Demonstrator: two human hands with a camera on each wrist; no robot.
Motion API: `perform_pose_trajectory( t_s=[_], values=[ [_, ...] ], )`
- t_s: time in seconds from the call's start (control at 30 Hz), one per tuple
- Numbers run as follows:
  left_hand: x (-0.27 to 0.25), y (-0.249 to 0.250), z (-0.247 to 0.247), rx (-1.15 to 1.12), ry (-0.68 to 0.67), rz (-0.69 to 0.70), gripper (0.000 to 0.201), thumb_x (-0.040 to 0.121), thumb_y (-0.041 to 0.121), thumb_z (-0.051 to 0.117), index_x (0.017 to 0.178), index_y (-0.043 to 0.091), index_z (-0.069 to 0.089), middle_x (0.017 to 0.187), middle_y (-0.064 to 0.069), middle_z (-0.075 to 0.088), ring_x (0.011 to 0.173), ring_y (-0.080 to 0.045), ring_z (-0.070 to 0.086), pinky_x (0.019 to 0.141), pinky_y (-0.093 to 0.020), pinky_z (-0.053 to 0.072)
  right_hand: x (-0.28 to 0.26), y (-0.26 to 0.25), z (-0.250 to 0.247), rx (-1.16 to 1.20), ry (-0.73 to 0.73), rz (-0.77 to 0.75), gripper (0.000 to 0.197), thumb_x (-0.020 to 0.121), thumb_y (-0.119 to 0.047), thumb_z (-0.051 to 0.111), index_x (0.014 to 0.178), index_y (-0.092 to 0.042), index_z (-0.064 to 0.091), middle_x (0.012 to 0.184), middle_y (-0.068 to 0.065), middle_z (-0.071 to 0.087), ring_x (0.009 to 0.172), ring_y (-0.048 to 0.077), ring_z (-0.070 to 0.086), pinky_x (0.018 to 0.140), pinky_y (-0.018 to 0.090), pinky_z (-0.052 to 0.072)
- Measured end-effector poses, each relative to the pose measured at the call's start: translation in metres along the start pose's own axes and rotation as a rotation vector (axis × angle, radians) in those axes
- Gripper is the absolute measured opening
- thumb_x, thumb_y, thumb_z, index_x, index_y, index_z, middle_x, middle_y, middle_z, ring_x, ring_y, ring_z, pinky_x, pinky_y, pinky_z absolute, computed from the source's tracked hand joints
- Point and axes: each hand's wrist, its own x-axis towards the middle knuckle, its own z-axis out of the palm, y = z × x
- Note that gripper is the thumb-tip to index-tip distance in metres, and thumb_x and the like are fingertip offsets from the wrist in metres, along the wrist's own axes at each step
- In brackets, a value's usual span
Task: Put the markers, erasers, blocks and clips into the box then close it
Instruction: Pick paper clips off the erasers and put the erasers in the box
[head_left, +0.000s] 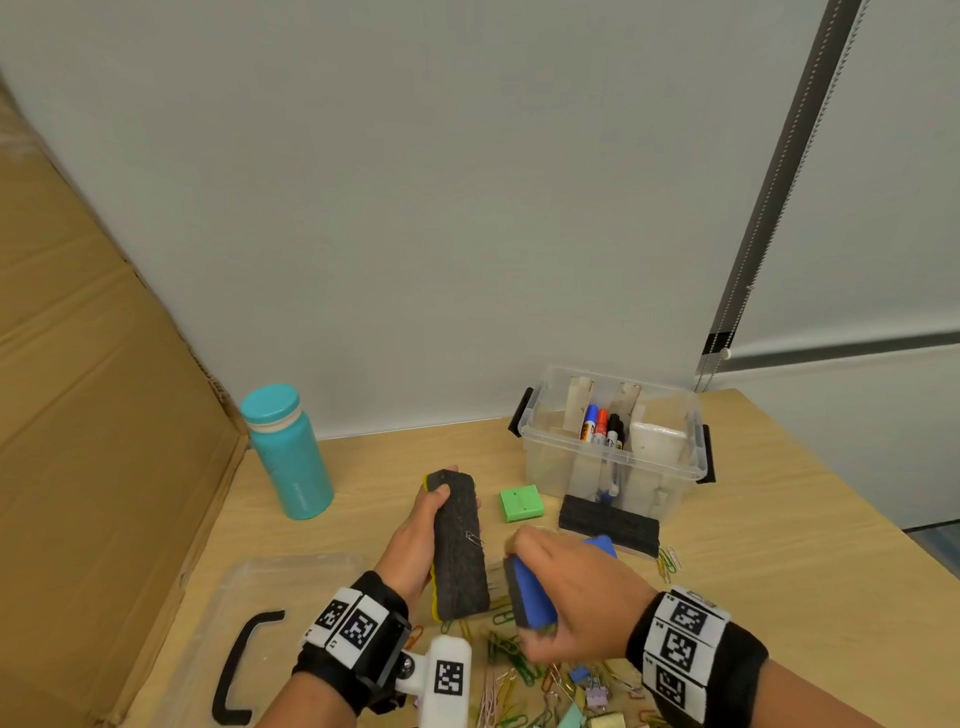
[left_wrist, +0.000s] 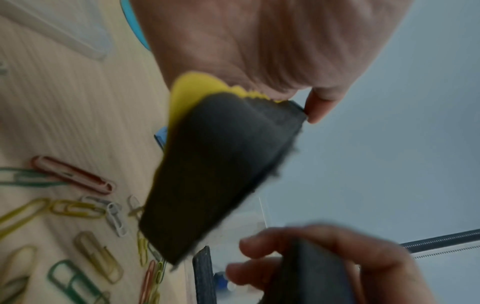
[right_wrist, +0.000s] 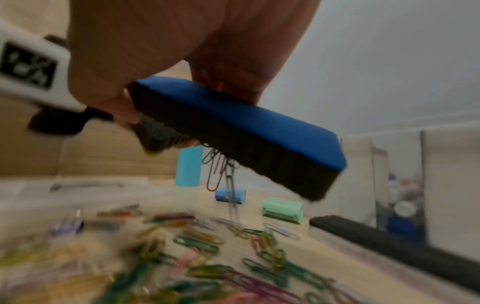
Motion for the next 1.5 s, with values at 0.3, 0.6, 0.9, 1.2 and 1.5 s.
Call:
perform_pose_trajectory(
  t_s=[0.3,0.6,0.9,1.2,1.5],
  values=[
    [-0.011,0.002,0.011,0.093,-0.044,0.027,0.027,0.100,0.033,0.034,0.108,0.032,0.059,0.111,-0.013,0.067,0.097,-0.026,0.060,0.092,-0.044,0.047,0.020,0.002,0.008,0.315,0.340,0.235,0.014,0.081,-0.034,0.050,0.094,-0.038,0.053,0.113,-0.018,0.033,0.101,0.003,0.044,0.087,0.029,0.046],
    [-0.010,0.002,0.014,0.165,-0.071,0.095,0.023,0.100,0.029,0.035,0.109,0.032,0.056,0.113,-0.014,0.062,0.100,-0.023,0.061,0.092,-0.042,0.048,0.033,-0.004,0.017,0.295,0.299,0.207,0.011,0.087,-0.039,0.053,0.097,-0.033,0.051,0.116,-0.013,0.031,0.102,0.010,0.044,0.091,0.030,0.045],
    [-0.008,0.000,0.007,0.133,-0.045,0.068,0.023,0.099,0.030,0.037,0.112,0.032,0.056,0.118,-0.019,0.060,0.110,-0.030,0.059,0.100,-0.045,0.045,0.040,-0.008,0.018,0.260,0.233,0.204,0.018,0.089,-0.037,0.054,0.101,-0.024,0.053,0.116,-0.007,0.033,0.101,0.014,0.045,0.089,0.032,0.047],
    [-0.010,0.003,-0.007,0.124,-0.019,0.096,0.026,0.101,0.030,0.035,0.125,0.033,0.045,0.113,-0.009,0.061,0.098,-0.024,0.065,0.094,-0.052,0.047,0.024,0.010,0.017,-0.063,-0.060,0.299,0.043,0.088,-0.031,0.051,0.129,-0.026,0.038,0.141,0.000,0.024,0.122,0.023,0.036,0.099,0.037,0.039],
    [-0.010,-0.006,-0.013,0.210,-0.008,0.013,0.023,0.098,0.029,0.044,0.118,0.021,0.051,0.108,-0.012,0.064,0.104,-0.025,0.065,0.066,-0.034,0.055,0.018,0.013,-0.015,0.360,-0.017,0.356,0.042,0.095,-0.019,0.045,0.134,-0.023,0.028,0.088,-0.010,0.044,0.065,0.000,0.043,0.057,0.013,0.035]
  ],
)
